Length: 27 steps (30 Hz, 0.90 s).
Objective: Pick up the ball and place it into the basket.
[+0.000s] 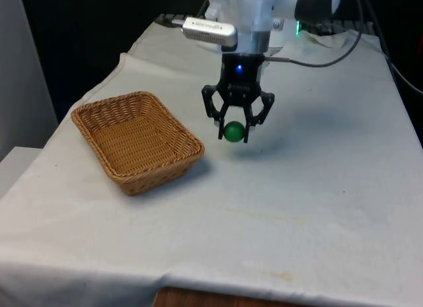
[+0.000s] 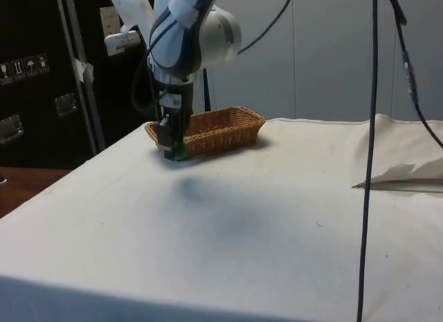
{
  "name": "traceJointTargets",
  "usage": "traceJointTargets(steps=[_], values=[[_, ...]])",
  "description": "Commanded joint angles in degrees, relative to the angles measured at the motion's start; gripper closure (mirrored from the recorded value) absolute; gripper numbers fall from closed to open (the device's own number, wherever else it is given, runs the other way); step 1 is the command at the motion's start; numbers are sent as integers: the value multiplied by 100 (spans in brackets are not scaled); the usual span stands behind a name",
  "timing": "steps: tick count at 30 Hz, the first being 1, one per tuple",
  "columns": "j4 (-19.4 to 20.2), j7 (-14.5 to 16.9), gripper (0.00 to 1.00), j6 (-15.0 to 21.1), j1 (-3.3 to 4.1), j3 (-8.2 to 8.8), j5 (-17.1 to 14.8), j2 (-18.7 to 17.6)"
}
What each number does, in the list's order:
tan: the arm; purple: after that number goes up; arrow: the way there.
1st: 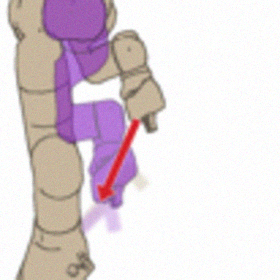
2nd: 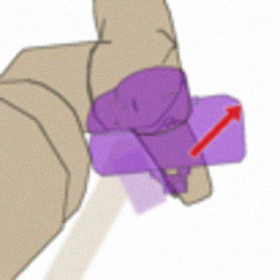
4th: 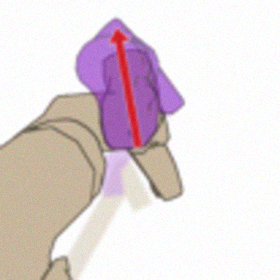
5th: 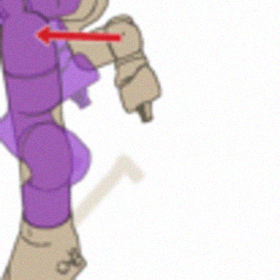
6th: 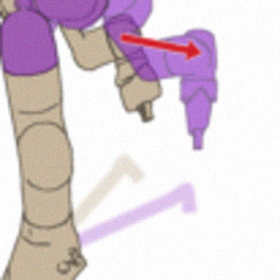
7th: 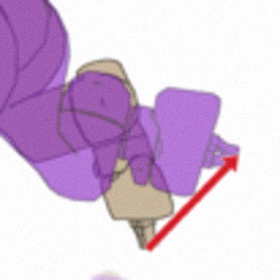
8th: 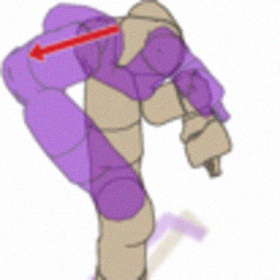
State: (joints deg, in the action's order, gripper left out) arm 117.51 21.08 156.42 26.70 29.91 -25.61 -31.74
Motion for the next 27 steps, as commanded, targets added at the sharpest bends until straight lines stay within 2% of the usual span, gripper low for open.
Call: traceJointTargets(steps=[1,9,10,11,17,25,26,27], values=[[52,-63,99,-46,74,97,86,57],[281,-29,99,-183,63,149,275,573],[223,6,99,-143,6,63,195,504],[315,-29,99,-195,57,149,309,636],[487,86,99,-315,0,183,395,1020],[521,309,99,-458,-74,246,275,1197],[504,252,99,-453,-40,286,327,1157],[516,315,99,-464,-80,258,269,1203]])
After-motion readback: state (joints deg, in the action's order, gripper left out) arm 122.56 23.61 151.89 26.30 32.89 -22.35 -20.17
